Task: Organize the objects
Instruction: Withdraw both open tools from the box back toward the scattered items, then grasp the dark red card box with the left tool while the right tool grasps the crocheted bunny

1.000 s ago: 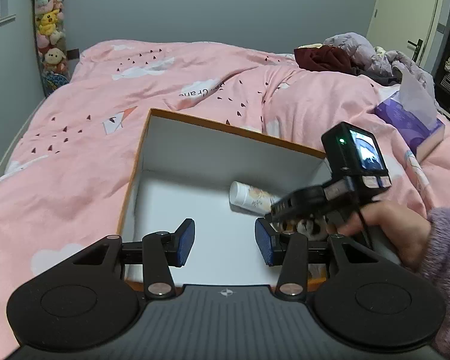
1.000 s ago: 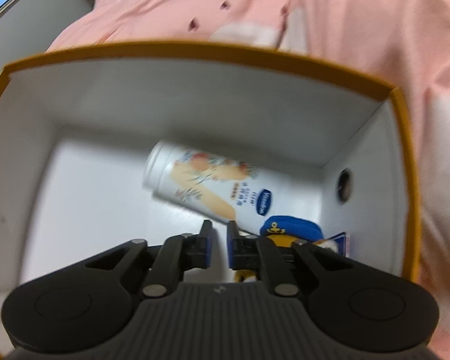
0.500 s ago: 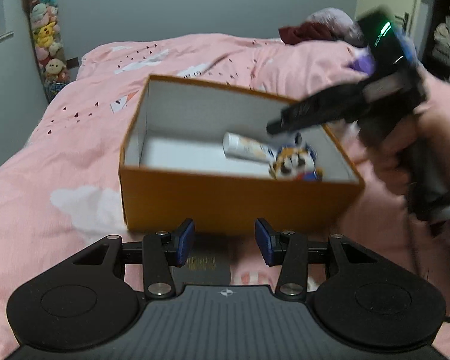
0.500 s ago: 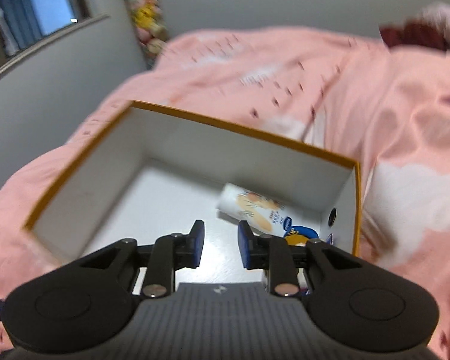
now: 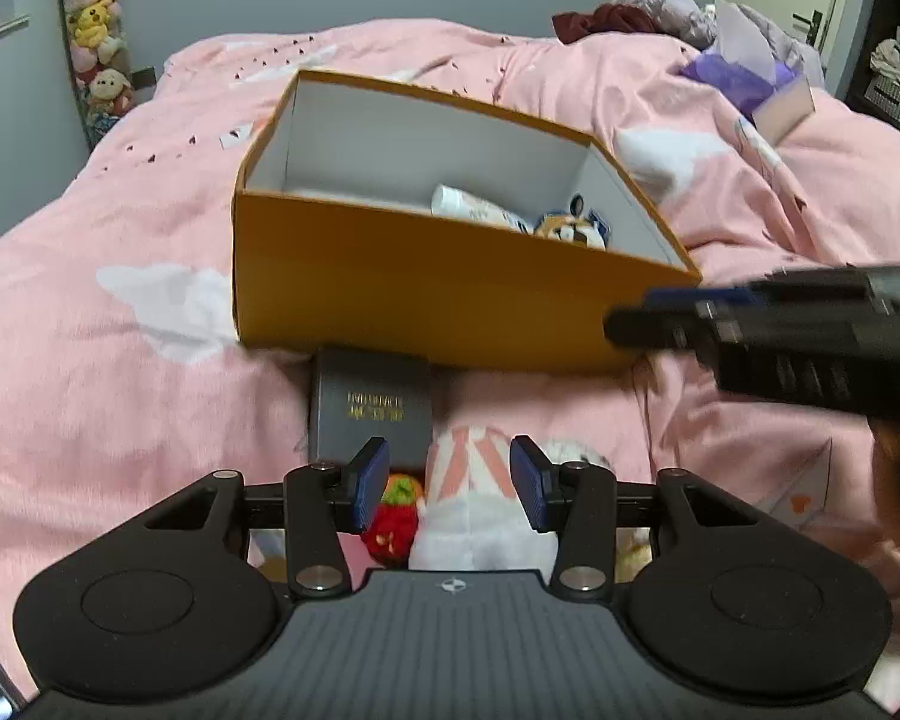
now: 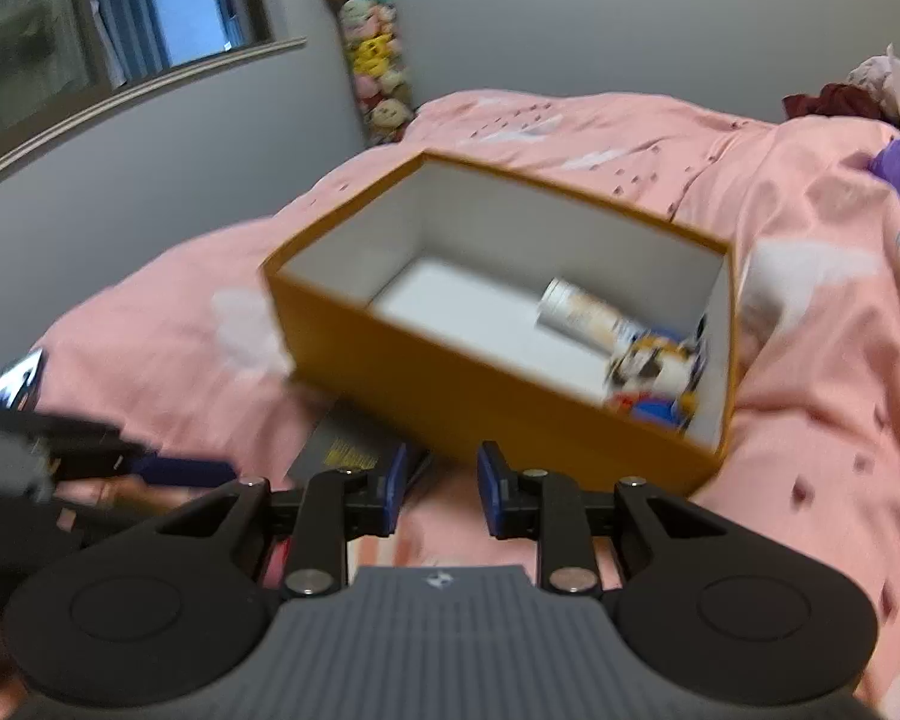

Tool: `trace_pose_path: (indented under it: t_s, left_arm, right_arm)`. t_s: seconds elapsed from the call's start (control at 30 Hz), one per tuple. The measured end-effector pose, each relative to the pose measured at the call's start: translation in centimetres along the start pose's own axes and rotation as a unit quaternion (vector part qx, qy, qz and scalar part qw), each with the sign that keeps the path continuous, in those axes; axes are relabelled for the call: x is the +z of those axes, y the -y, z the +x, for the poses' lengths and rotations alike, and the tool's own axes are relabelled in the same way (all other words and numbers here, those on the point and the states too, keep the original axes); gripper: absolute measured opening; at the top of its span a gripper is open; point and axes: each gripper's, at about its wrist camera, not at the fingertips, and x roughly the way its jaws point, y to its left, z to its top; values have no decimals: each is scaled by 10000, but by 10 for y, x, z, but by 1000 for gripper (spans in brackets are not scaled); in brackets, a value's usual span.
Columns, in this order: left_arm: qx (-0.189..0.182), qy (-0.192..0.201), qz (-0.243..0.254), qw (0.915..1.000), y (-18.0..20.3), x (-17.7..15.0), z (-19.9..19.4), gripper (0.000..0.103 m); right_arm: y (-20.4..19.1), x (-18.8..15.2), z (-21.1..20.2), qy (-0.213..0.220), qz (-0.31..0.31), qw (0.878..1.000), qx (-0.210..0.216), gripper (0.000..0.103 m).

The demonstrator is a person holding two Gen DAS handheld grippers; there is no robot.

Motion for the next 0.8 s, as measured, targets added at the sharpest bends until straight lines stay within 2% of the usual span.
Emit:
trace_pose_path:
  t_s: [0.13, 0.3, 0.5, 0.6, 0.8]
  left_arm:
    - [-13, -103, -194, 9998, -5, -10, -1, 52]
    - [-220, -120, -371, 9990, -9, -22, -12, 52]
    - [-849, -342, -401, 9950, -10, -35, -21, 52]
    - [-1045, -514, -285, 9928, -5, -40, -20, 52]
    - [-779, -853, -255, 9930, 1, -40, -9, 55]
  right_arm:
    - [-13, -25, -6, -267, -195, 9993, -163, 29]
    - [-18, -44, -11, -512, -216, 9980, -297, 29]
    - [-12, -58, -17, -768, -29, 9953, -591, 32]
    - [-9, -63, -18, -903, 83, 9939, -629, 40]
    - [-13, -69, -14, -1121, 18, 9922, -537, 44]
